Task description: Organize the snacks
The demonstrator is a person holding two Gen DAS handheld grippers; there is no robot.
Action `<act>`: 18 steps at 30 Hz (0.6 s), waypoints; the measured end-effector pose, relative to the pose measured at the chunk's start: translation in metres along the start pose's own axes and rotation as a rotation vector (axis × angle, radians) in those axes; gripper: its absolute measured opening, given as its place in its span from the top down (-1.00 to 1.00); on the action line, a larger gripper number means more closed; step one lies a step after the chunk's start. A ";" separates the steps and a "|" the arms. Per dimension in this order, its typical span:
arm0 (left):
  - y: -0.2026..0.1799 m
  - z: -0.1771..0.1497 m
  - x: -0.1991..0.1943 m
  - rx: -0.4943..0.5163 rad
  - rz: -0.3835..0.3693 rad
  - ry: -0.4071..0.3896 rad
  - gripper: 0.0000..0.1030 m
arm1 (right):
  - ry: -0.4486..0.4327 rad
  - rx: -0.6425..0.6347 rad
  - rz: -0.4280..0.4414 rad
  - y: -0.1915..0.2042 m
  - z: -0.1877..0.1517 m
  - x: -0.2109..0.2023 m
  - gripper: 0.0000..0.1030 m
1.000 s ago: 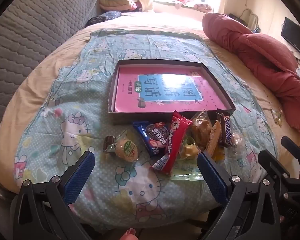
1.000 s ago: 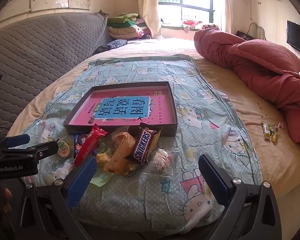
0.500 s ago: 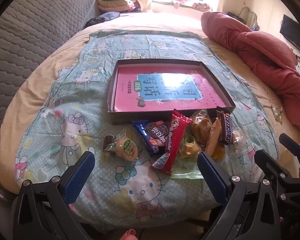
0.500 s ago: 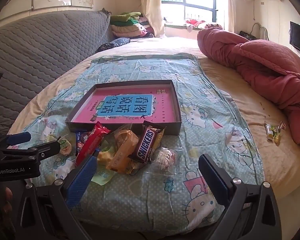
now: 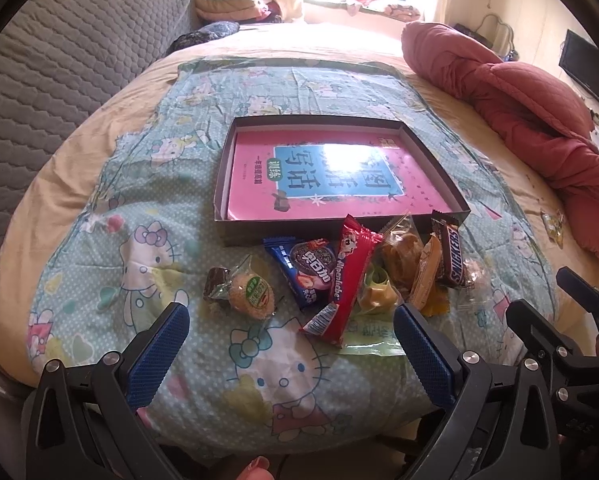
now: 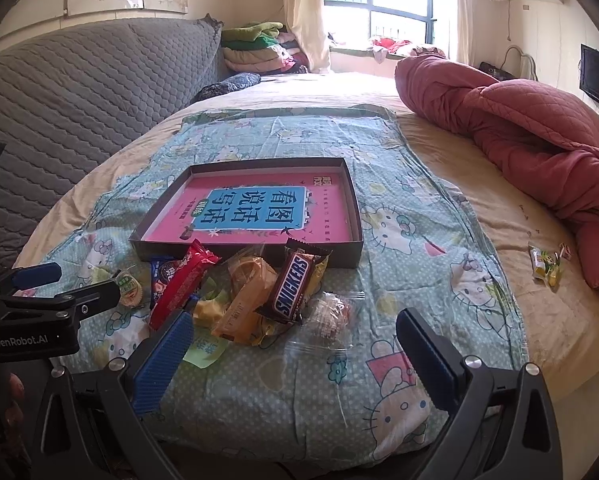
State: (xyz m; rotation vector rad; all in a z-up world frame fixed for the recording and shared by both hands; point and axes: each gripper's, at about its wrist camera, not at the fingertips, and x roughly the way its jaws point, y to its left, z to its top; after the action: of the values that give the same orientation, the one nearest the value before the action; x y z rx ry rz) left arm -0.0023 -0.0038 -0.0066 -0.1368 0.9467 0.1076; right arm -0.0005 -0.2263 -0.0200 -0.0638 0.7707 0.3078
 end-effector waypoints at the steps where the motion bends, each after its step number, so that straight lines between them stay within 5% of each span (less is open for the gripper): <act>1: 0.000 0.000 0.000 0.002 0.001 0.001 -0.97 | 0.001 0.000 -0.001 0.000 0.000 0.000 -0.98; 18: -0.005 0.000 -0.004 0.031 -0.006 -0.007 -0.97 | -0.005 0.002 -0.007 0.000 0.001 0.000 -0.98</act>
State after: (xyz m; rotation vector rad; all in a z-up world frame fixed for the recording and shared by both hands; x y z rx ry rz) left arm -0.0042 -0.0094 -0.0027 -0.1105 0.9402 0.0879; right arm 0.0005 -0.2262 -0.0194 -0.0639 0.7653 0.3005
